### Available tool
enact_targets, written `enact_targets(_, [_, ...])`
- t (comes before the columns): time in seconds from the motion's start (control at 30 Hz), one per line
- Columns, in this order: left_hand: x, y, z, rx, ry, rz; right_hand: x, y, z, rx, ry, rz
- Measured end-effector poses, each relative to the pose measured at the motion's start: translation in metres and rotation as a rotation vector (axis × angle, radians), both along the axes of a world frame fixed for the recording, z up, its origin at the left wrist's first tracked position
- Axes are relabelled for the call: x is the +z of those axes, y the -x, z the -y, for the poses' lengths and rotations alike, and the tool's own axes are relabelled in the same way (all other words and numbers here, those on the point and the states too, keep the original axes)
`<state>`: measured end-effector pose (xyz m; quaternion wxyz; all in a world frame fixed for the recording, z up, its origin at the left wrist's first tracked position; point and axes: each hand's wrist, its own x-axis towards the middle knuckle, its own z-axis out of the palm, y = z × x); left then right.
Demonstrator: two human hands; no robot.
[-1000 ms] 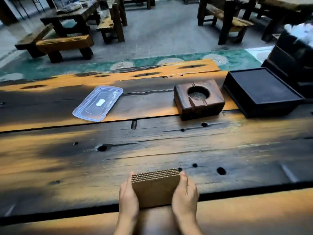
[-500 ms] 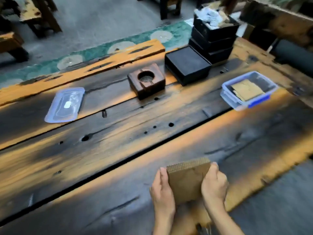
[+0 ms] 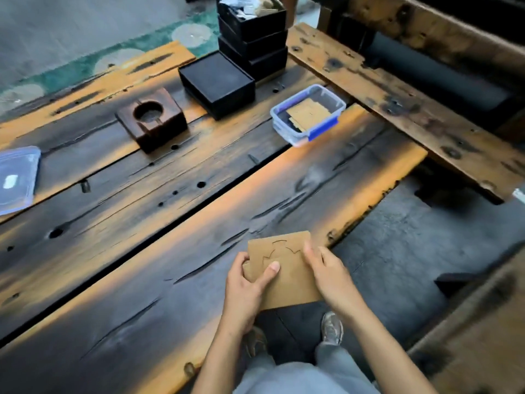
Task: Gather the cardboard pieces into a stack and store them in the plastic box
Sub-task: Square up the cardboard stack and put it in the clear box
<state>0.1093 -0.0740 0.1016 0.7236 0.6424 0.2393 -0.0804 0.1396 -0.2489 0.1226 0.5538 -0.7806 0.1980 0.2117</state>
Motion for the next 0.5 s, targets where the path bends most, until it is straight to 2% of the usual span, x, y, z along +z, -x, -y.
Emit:
enact_targets(0.17, [0.006, -0.013, 0.069, -0.024, 0.025, -0.047, -0.001, -0.002, 0.073, -0.025, -0.122, 0.101])
enact_targets(0.5, [0.023, -0.035, 0.217, 0.027, 0.030, -0.053, 0.003, -0.036, 0.216, 0.007, -0.208, 0.090])
